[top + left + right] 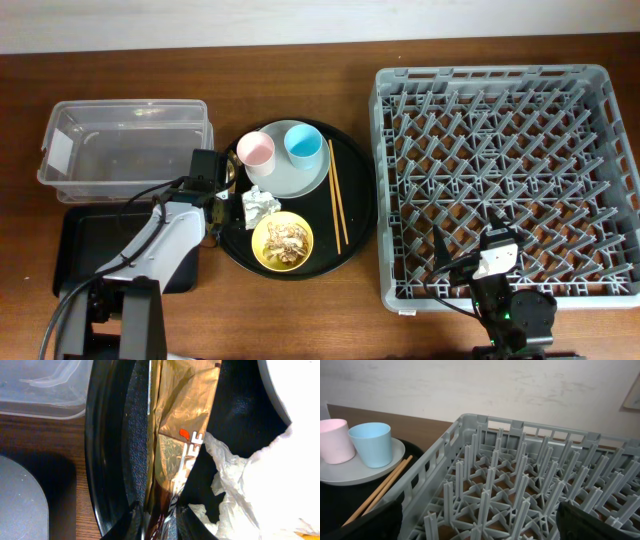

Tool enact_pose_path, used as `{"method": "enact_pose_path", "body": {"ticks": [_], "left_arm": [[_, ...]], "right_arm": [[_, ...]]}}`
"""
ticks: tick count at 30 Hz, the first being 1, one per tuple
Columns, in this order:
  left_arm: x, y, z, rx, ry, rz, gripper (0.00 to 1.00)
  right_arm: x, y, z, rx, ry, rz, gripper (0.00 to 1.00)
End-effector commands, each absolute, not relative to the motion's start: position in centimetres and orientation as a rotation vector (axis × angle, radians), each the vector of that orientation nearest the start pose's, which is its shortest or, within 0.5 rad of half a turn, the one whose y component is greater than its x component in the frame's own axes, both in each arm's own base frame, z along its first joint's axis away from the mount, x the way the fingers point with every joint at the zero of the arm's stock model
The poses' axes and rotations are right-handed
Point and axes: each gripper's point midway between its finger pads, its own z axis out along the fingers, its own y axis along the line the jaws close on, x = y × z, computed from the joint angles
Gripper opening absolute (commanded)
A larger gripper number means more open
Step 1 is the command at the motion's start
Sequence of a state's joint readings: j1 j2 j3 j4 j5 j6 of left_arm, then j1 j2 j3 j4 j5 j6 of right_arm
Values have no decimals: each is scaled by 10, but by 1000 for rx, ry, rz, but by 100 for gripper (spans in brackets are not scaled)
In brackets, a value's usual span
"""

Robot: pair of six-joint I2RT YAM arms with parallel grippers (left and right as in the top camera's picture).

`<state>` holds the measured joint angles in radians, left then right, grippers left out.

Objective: Sort waste into correct bins and load items into the dishwasher rack
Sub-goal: 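Reach the left gripper to the brown wrapper and grasp it, then carry the wrapper with the left gripper into the clear bin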

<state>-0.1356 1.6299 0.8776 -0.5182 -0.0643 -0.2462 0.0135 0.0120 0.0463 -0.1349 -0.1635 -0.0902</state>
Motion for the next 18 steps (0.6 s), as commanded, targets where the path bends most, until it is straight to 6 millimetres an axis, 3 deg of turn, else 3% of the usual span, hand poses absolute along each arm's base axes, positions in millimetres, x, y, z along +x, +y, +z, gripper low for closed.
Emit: {"method": "enact_pose_path", "body": {"ticks": [1, 5, 8, 9, 11, 15, 16, 17, 18], "left_arm": [[323, -33, 14, -151, 2846, 21, 18], [323, -33, 15, -151, 2845, 20, 6], [331, -33, 44, -153, 2792, 6, 0], [336, -34, 62, -153, 2751, -6, 0], [349, -36, 120, -151, 2611, -42, 0], [351, -33, 220, -163, 2325, -88, 0], [349, -26, 235, -206, 2268, -70, 0], [343, -2, 255, -353, 2174, 22, 0], [340, 11, 260, -436, 2136, 70, 0]], "right_arm": [[241, 29, 157, -205, 1662, 69, 98], [241, 29, 157, -205, 1662, 69, 98], [241, 29, 157, -205, 1662, 69, 98], [241, 29, 157, -205, 1662, 69, 98], [241, 29, 157, -205, 1662, 69, 98], [241, 29, 157, -205, 1662, 69, 99], [241, 29, 157, -205, 1662, 69, 98], [241, 29, 157, -206, 1662, 69, 98], [241, 29, 157, -206, 1662, 69, 98]]}}
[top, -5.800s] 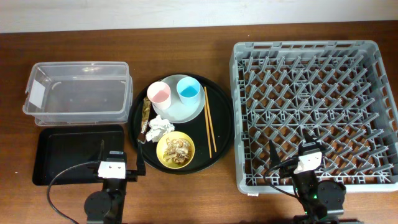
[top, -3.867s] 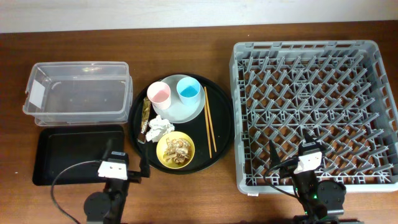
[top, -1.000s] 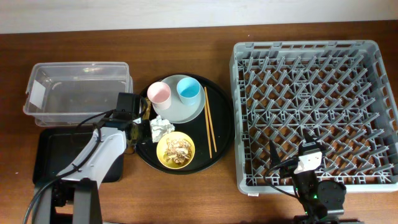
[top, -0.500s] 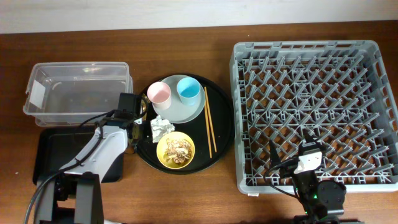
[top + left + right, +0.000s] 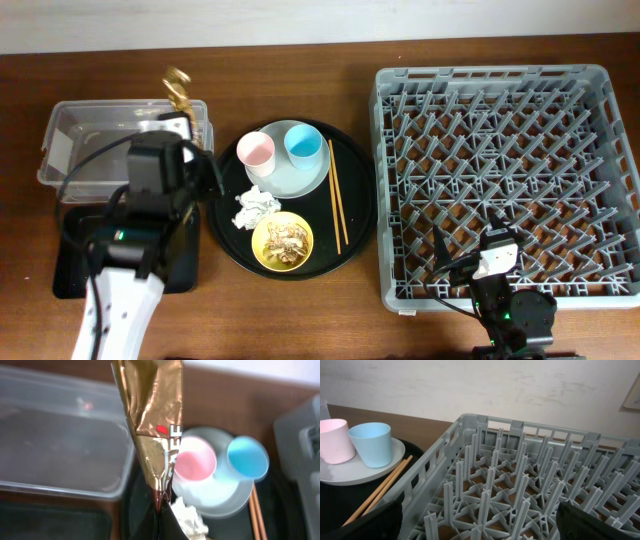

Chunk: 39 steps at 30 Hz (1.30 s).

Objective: Sort waste into correct bins and load items into the dishwasher rack
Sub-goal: 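Carry the wrapper with the left gripper into the clear bin, then grasp the crumpled white tissue with the left gripper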

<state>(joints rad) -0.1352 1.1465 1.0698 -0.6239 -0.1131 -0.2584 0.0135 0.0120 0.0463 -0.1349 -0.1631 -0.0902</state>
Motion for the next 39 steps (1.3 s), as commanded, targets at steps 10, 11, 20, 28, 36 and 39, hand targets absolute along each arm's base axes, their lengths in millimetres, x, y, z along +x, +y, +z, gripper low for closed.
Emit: {"method": "enact_pose_path", "body": {"ticks": [10, 11, 20, 28, 36, 39], "left_arm": [[386, 71, 152, -971, 2263, -159, 0], [388, 79, 139, -1009, 2279, -172, 0], [409, 118, 128, -1075, 2186, -167, 63], [374, 44, 218, -810, 2213, -489, 68], [297, -55, 176, -393, 2624, -298, 75], [292, -78, 156, -291, 2707, -276, 82]], "right_arm": [[241, 29, 157, -205, 1662, 69, 98], [241, 29, 157, -206, 1662, 69, 98], [241, 29, 157, -205, 1662, 69, 98], [241, 29, 157, -205, 1662, 69, 98], [241, 29, 157, -206, 1662, 69, 98], [241, 29, 157, -206, 1662, 69, 98]]}}
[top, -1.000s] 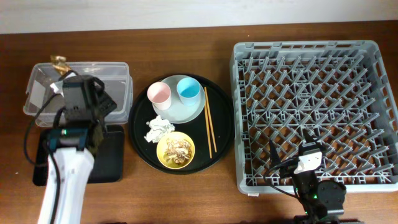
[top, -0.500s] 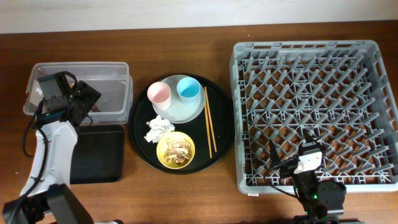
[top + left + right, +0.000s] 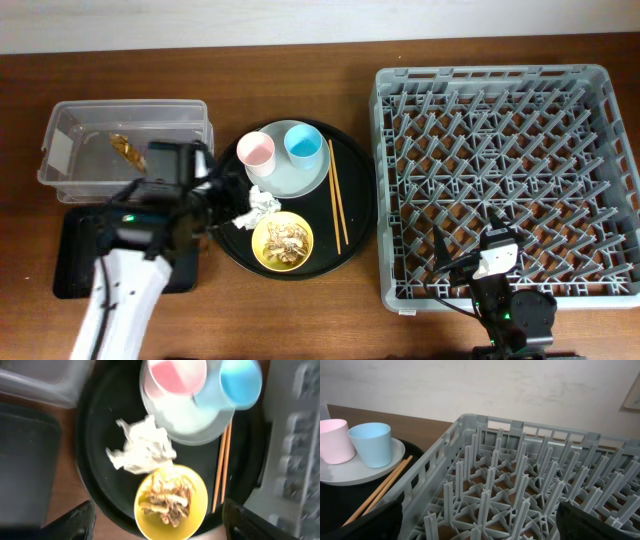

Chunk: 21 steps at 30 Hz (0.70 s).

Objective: Sort waste into correct bins and load items into the dishwasher rack
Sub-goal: 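Grasp the crumpled white tissue with the left gripper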

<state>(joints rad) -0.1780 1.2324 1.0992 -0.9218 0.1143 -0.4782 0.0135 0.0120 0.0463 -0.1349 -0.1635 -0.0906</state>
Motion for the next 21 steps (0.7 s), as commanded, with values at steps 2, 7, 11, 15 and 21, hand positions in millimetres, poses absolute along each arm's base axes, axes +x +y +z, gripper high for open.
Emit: {"method": "enact_pose_path", "body": {"ticks": [2, 7, 11, 15, 21], "left_arm": [[294, -89, 140, -273, 2750, -242, 83], [307, -93, 96, -243, 2841, -104, 84], [318, -84, 68, -257, 2865, 29, 85], [326, -79, 54, -262, 2864, 86, 87], [328, -80, 34, -260, 2902, 110, 93]], "right_arm": [[241, 29, 157, -206, 1662, 69, 98], [241, 29, 157, -206, 1662, 69, 99], [241, 29, 157, -206, 1662, 69, 98], [241, 29, 157, -205, 1662, 69, 98], [241, 29, 157, -206, 1662, 69, 98]]}}
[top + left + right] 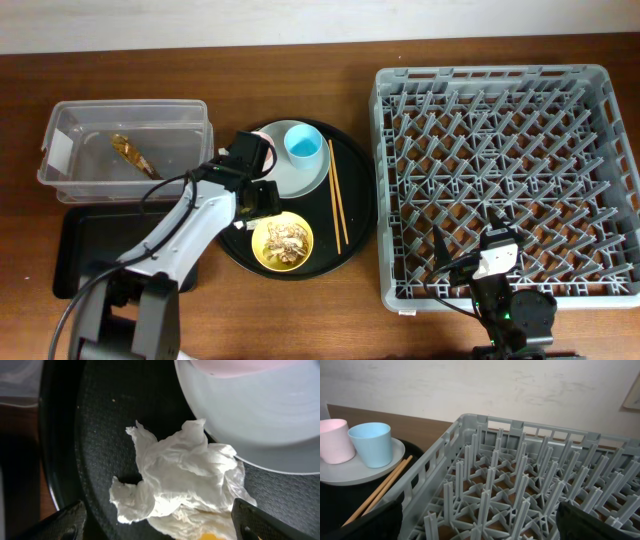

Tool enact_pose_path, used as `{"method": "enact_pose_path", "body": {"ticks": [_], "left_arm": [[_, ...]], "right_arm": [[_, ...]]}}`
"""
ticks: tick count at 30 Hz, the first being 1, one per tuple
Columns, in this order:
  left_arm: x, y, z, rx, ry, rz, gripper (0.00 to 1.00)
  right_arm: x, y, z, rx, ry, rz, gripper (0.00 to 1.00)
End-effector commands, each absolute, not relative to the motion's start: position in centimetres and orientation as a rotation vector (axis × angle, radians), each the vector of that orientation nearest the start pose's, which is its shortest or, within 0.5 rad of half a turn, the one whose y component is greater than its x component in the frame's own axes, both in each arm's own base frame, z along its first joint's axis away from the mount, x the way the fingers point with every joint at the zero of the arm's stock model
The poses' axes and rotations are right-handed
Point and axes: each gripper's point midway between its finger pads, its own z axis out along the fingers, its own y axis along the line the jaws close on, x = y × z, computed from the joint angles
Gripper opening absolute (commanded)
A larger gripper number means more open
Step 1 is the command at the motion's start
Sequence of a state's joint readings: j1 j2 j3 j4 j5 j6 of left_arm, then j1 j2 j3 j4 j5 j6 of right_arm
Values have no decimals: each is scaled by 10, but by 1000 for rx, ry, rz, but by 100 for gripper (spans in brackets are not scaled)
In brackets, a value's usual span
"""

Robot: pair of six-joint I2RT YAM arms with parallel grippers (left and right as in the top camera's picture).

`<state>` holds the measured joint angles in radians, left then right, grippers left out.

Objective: Sort waste into correct bins and load items into the dishwasher rack
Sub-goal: 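Grasp the crumpled white tissue with the left gripper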

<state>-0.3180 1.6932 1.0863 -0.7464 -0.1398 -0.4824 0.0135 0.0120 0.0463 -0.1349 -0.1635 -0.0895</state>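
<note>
A crumpled white napkin [175, 485] lies on the round black tray [355, 200], beside a white plate [305, 175]. The plate carries a blue cup [303, 143] and a pink cup [332, 440]. My left gripper [160, 522] hangs open low over the napkin, one finger on each side of it. In the overhead view it hides the napkin. A yellow bowl [282, 241] holds food scraps, and wooden chopsticks [337, 205] lie on the tray. A gold wrapper [130, 152] lies in the clear bin [60, 120]. My right gripper [480, 525] rests open over the grey dishwasher rack [505, 100].
A flat black bin [70, 255] sits in front of the clear bin at the left. The rack fills the right half of the table. The left arm [180, 235] reaches from the front left across to the tray.
My left gripper was open high above the tray with the whole tray in its view. Now it is low and close over the napkin. The right arm has not moved.
My left gripper was shut on the gold wrapper on the tray. Then it held the wrapper up over the clear bin. Then the wrapper lay in the bin and the gripper was open above the tray. Now it hangs low over the napkin.
</note>
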Motion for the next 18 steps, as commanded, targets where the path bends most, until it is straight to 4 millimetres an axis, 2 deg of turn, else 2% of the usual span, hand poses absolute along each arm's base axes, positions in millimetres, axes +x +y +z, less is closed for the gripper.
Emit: {"method": "enact_pose_path", "body": {"ticks": [1, 9, 11, 14, 16, 18], "left_arm": [[327, -80, 31, -260, 2908, 115, 93], [328, -80, 15, -258, 2936, 134, 92], [327, -80, 12, -258, 2945, 140, 84], [325, -79, 2, -256, 2968, 157, 83], [327, -78, 3, -258, 2959, 161, 76], [328, -78, 5, -260, 2954, 158, 57]], "right_arm": [[241, 29, 157, -206, 1662, 69, 98], [241, 29, 157, -206, 1662, 69, 98], [241, 29, 157, -205, 1662, 69, 98], [241, 29, 157, -205, 1662, 69, 99], [241, 29, 157, -205, 1662, 69, 98], [241, 29, 157, -205, 1662, 69, 98]]}}
